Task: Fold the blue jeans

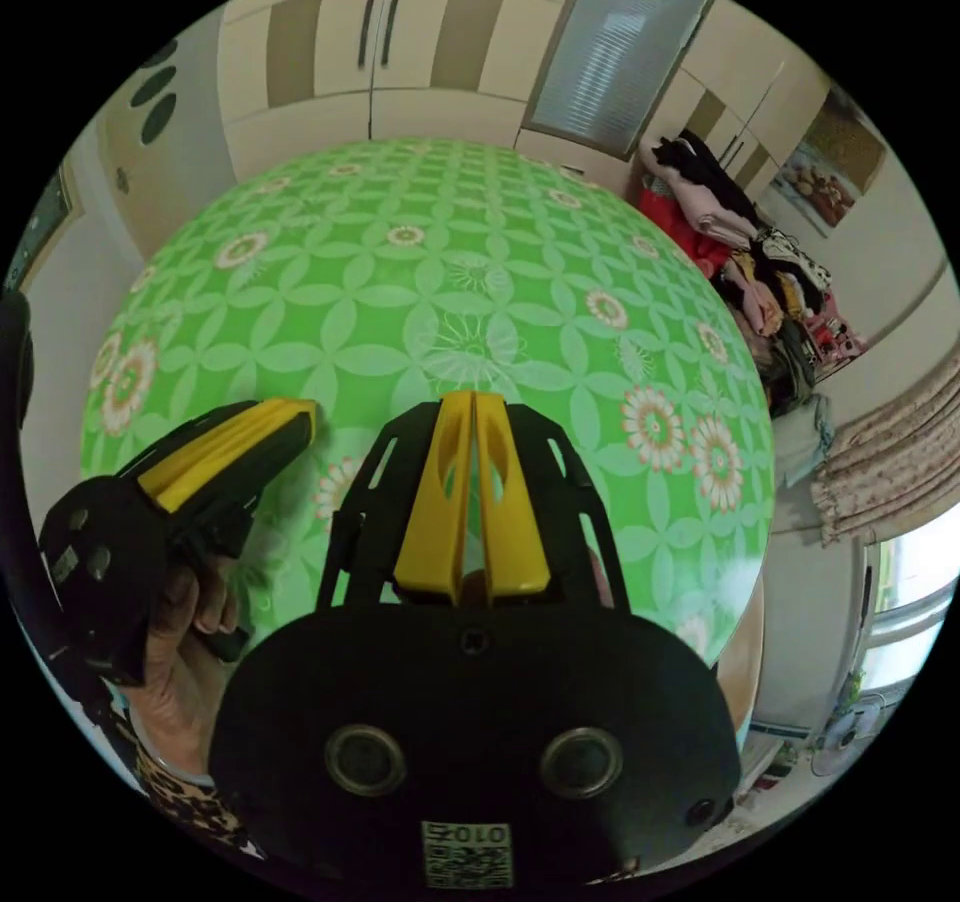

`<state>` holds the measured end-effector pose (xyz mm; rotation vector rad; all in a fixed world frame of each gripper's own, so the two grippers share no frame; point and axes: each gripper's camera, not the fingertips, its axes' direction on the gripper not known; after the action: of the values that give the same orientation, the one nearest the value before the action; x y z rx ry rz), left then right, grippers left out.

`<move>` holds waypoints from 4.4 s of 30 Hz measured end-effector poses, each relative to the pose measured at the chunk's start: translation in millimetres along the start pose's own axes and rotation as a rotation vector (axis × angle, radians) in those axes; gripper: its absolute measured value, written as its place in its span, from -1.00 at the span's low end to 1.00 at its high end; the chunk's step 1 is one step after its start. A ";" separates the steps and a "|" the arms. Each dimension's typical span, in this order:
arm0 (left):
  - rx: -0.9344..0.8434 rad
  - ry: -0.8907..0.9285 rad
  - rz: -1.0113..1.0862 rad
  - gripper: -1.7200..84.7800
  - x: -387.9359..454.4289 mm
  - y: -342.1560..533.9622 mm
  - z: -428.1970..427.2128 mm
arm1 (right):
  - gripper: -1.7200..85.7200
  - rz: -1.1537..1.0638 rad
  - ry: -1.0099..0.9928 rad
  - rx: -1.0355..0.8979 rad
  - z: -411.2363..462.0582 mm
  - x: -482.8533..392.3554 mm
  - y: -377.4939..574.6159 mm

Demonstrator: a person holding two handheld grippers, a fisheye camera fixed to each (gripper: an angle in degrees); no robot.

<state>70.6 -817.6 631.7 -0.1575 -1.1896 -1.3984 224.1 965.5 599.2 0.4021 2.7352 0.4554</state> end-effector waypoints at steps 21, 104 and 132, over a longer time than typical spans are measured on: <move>0.076 0.038 -0.052 -0.97 -50.2 1.3 97.2 | -0.94 -0.004 -0.032 0.006 95.0 -83.7 -97.1; 0.034 -0.121 -0.030 -0.95 32.3 -40.4 220.3 | -0.93 -0.100 0.106 -0.044 183.2 -76.9 -110.2; 0.040 -0.059 -0.136 -0.97 34.4 -69.7 202.3 | -0.93 -0.025 -0.006 -0.039 173.9 -23.8 -98.6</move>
<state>-103.3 -716.1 711.8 -0.0916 -1.2957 -1.4956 288.6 913.5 415.7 0.3588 2.7172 0.4997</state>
